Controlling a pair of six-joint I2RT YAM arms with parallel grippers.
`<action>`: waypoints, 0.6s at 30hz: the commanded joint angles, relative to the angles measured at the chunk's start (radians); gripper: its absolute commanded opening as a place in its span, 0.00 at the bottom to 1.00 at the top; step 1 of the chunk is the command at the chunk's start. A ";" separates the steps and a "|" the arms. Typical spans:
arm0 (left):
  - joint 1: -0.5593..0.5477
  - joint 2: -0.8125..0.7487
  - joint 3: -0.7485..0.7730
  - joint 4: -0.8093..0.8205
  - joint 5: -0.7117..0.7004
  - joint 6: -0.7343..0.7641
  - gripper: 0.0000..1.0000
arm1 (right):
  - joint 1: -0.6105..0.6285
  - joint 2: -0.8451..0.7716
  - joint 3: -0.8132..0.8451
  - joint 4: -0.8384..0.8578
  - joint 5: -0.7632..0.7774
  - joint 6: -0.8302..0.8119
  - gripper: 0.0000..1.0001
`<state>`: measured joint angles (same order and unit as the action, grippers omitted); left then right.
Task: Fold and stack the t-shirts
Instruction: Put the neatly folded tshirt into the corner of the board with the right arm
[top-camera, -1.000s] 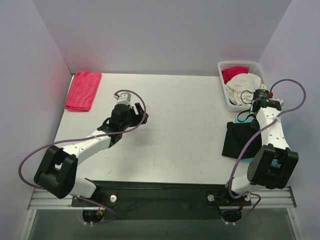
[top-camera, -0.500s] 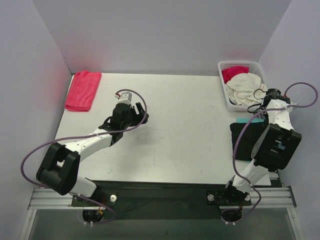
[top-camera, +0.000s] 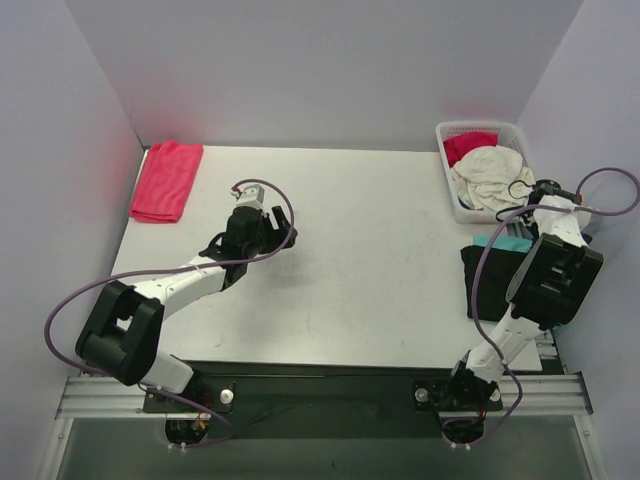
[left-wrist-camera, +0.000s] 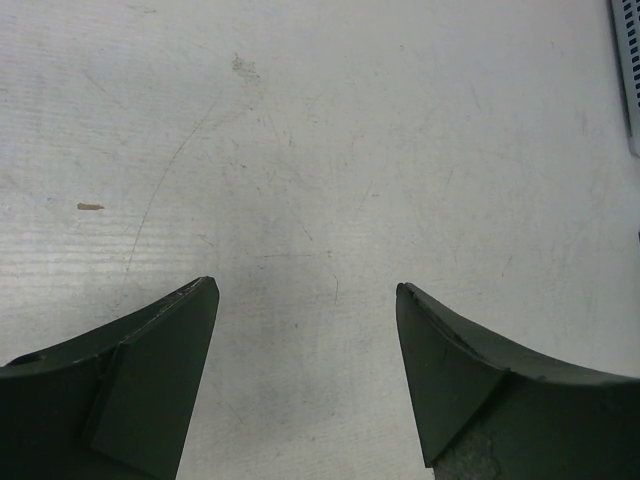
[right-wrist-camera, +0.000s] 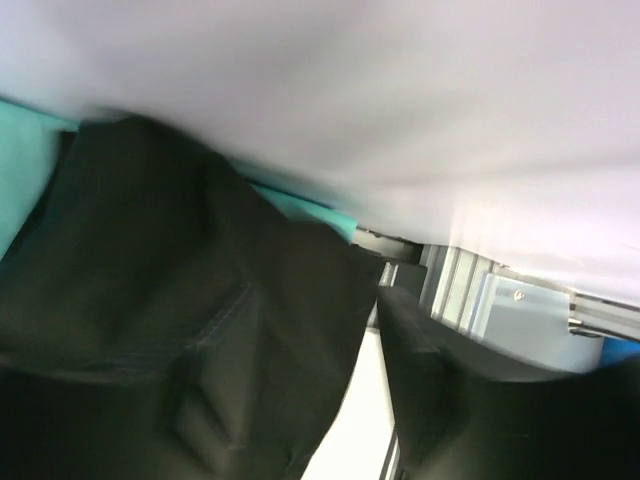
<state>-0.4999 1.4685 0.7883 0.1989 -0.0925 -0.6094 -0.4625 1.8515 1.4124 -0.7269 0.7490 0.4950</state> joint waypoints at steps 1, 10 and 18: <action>0.008 -0.002 0.037 0.039 0.007 0.008 0.83 | -0.005 -0.043 0.036 -0.055 0.084 0.045 0.53; 0.009 -0.005 0.032 0.046 0.010 0.007 0.83 | 0.083 -0.210 0.020 -0.066 0.098 0.025 0.59; 0.009 -0.013 0.023 0.053 0.028 0.043 0.88 | 0.352 -0.348 -0.053 -0.013 -0.064 -0.029 0.58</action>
<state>-0.4953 1.4685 0.7883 0.1993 -0.0891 -0.5999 -0.1799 1.5509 1.3941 -0.7353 0.7692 0.5022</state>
